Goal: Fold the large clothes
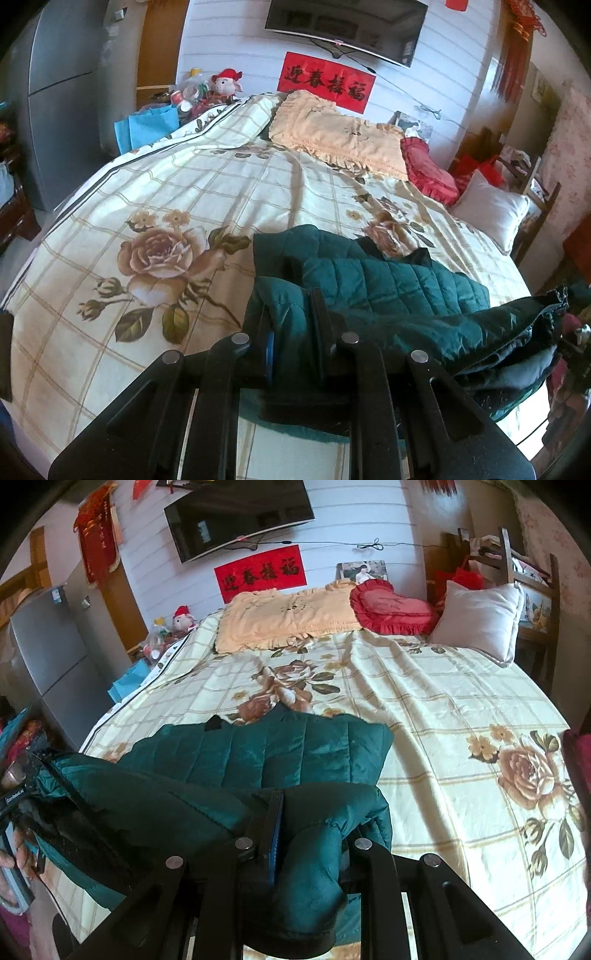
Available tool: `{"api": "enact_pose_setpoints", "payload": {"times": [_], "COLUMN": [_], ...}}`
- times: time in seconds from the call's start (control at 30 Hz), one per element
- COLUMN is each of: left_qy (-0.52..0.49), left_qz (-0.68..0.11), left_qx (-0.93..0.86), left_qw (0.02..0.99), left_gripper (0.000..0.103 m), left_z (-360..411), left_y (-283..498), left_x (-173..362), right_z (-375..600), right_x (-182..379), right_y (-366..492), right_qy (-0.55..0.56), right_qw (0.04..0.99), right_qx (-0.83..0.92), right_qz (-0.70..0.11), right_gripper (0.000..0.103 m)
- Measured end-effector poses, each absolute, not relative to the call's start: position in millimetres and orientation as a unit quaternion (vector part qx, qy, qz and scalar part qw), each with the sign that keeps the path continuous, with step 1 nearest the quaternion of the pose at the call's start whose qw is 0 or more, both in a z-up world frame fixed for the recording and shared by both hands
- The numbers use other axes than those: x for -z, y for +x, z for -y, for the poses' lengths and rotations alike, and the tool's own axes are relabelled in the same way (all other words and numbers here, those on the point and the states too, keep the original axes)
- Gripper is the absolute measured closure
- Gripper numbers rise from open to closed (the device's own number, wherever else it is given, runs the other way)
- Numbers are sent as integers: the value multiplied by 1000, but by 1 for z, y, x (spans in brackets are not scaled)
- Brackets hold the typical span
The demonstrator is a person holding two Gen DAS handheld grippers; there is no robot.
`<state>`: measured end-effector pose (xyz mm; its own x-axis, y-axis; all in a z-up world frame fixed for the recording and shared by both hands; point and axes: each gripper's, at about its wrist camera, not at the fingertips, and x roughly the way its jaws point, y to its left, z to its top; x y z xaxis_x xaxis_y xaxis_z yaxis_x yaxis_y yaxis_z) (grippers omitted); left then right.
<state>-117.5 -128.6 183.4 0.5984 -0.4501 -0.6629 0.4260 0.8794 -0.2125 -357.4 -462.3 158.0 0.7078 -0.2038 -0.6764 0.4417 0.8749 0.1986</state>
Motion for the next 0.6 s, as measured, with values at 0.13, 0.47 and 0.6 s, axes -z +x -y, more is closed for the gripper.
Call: {"api": "enact_pose_setpoints", "payload": {"times": [0.13, 0.47, 0.6], "left_qy": [-16, -3, -2], "left_qz": [-376, -379, -391], "left_qx": [234, 215, 207], "left_qw": [896, 900, 897], "left_gripper": [88, 88, 88], "left_z": [137, 161, 169], "left_y": [-102, -68, -52], "left_x": [-184, -179, -171], "right_z": [472, 498, 506], "right_x": [-160, -153, -149], "right_y": [-345, -313, -298], "right_qy": [174, 182, 183], "right_qw": [905, 895, 891], "right_qx": [189, 214, 217], "right_qz": [-337, -346, -354], "right_gripper": [85, 85, 85]}}
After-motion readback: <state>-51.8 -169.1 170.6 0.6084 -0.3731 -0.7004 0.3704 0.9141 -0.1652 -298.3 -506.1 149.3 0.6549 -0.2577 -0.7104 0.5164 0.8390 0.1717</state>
